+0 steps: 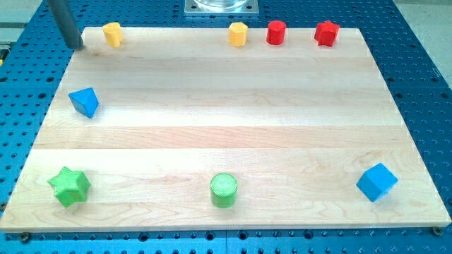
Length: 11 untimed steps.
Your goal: Nudge the yellow heart to the left of the hexagon
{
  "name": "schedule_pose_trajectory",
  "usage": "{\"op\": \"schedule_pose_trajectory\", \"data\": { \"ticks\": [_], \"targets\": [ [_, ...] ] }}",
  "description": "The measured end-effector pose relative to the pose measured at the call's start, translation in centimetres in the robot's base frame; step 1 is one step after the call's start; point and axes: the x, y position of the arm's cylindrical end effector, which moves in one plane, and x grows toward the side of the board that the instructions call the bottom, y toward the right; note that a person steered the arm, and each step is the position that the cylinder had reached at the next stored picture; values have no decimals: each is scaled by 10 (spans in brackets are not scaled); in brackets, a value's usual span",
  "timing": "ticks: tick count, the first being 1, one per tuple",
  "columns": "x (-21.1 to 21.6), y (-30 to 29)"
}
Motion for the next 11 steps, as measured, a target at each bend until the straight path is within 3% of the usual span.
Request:
{"op": "schedule_pose_trajectory", "data": {
  "ticks": [2,3,5,8,11],
  "targets": [
    [0,189],
    [0,210],
    [1,197],
    [3,235],
    [18,222]
  ]
}}
